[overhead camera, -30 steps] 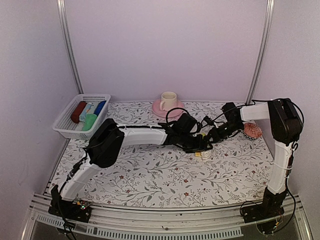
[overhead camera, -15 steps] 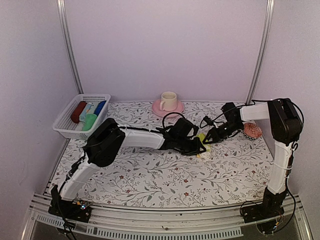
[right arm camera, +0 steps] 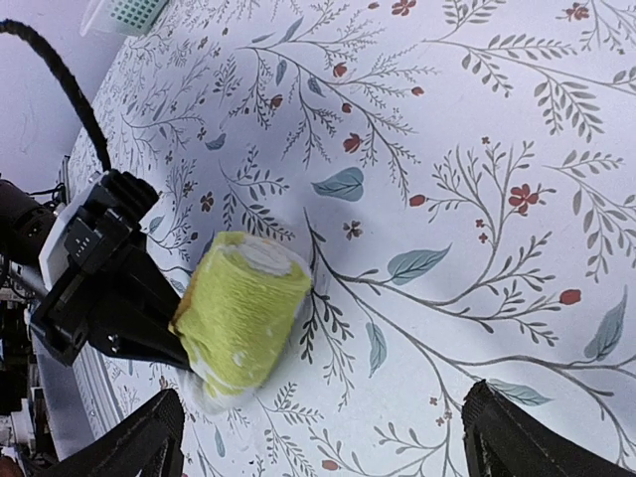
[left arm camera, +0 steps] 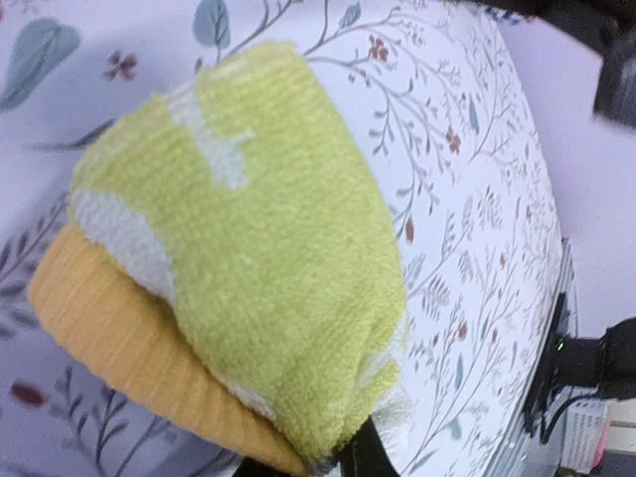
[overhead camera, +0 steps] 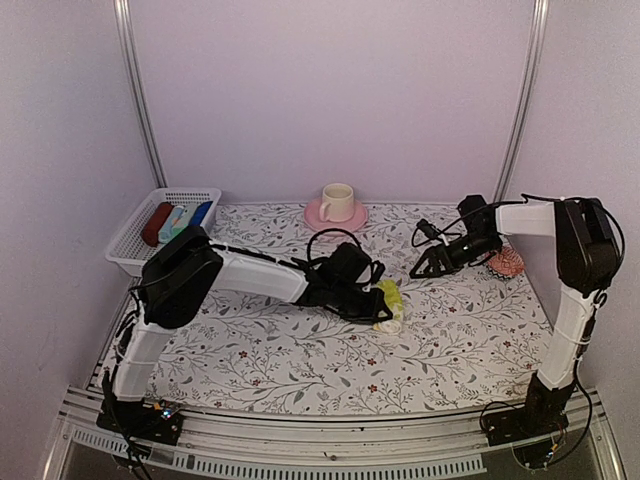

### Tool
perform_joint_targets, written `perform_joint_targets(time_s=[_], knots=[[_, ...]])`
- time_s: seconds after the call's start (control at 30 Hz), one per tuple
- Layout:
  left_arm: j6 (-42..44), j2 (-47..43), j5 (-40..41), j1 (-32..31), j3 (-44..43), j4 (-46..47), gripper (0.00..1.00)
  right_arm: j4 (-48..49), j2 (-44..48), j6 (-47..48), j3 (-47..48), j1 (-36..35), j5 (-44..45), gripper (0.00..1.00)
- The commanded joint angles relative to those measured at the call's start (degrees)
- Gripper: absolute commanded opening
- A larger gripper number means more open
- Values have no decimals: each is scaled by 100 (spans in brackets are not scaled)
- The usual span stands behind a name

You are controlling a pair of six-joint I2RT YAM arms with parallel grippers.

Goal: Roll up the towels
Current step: Pick up the towel from the center of the board, then place the towel in the storage box.

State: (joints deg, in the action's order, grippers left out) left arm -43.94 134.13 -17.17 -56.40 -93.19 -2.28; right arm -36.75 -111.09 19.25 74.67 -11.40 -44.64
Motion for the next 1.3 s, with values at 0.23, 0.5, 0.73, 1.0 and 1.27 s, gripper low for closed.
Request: perform_joint_targets(time_s=[0.23, 0.5, 0.73, 1.0, 1.27], knots=[[2304, -2498, 696, 826, 2056, -1754, 0, -162, 476, 378, 49, 69, -18, 99], [3719, -4030, 1330, 2238, 2092, -3020, 0, -97, 688, 403, -19, 76, 162, 99], [4877, -4662, 1677, 4059, 1784, -3497, 0, -53, 1018, 431, -106, 77, 193, 99], [5743, -4071, 1870, 5552, 664, -3955, 0, -51, 1182, 409, -154, 91, 78, 99], [6458, -2912, 2059, 6181, 38, -4605, 0, -58, 1241, 413, -197, 77, -209, 99]])
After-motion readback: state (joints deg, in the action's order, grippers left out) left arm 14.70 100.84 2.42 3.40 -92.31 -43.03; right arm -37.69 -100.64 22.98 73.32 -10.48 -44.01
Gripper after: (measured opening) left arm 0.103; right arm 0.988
